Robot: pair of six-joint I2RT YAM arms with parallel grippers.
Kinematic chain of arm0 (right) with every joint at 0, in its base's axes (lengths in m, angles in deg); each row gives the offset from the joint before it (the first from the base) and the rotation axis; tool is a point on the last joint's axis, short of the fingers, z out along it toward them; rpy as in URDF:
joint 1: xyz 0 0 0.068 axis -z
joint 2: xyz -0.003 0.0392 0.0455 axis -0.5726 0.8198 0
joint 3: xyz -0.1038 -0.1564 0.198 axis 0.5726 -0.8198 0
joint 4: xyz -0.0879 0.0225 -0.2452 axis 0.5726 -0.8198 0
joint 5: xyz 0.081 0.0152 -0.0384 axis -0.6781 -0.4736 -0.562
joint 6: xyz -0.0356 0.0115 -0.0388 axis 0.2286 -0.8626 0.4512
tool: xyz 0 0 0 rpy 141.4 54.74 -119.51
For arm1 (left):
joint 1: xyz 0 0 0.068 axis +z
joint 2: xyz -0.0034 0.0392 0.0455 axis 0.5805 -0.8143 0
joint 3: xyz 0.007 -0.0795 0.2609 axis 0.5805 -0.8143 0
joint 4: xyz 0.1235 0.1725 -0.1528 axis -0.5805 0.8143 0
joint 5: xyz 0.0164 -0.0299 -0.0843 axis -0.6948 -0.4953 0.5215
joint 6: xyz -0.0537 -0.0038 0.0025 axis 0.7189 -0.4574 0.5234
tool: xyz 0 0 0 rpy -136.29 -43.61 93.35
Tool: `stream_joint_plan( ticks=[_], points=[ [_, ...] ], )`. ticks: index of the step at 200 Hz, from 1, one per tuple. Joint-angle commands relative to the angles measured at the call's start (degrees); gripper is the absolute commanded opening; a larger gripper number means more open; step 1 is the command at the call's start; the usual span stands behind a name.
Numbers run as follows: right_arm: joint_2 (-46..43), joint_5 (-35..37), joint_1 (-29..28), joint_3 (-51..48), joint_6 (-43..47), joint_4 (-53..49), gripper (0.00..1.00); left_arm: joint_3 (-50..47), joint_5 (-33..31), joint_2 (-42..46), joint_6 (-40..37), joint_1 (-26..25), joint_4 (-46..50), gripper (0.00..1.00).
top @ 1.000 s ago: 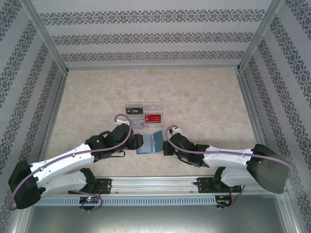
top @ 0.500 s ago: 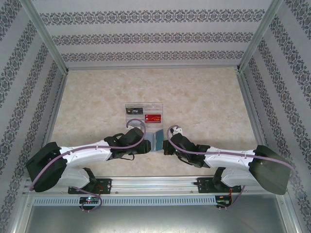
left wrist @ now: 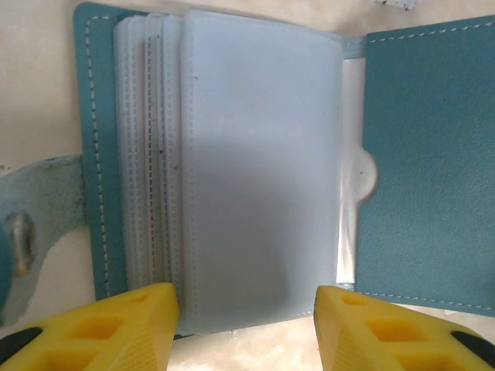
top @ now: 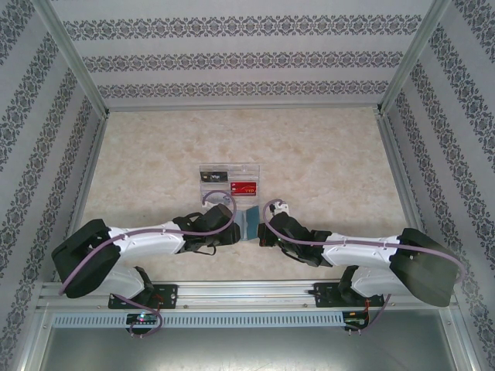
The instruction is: Take the credit cards out of the card holder
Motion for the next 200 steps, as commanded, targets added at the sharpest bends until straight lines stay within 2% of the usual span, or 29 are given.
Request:
stream_joint_plan(
  ticks=[1, 59, 114, 173, 200],
  points=[
    [0.78, -1.11, -0.75, -0.71, 0.1, 1.55, 0.0, 0.61, 0.05, -1.93, 1.15, -0.59, -1.67, 0.52],
    [2.08, -2.95, -0.53, -0.62, 0.46, 3.26, 0.0, -0.49, 5.42, -1.04, -0.46, -0.67, -9.74, 0.52],
    [3.07, -4.69, 0.37, -0.93, 0.16, 4.73, 0.0, 1.74, 6.21, -0.91, -2.2, -1.54, -12.08, 0.52],
    [2.55, -6.71, 3.22, -1.85, 0.0, 5.09, 0.0, 6.11, 7.75, -4.95, -3.78, -3.4, -14.05, 0.43],
    [1.34, -7.37, 4.49, -3.89, 0.2, 4.83, 0.11, 6.46, 6.73, -5.59, -3.71, -3.41, -12.65, 0.43]
  ],
)
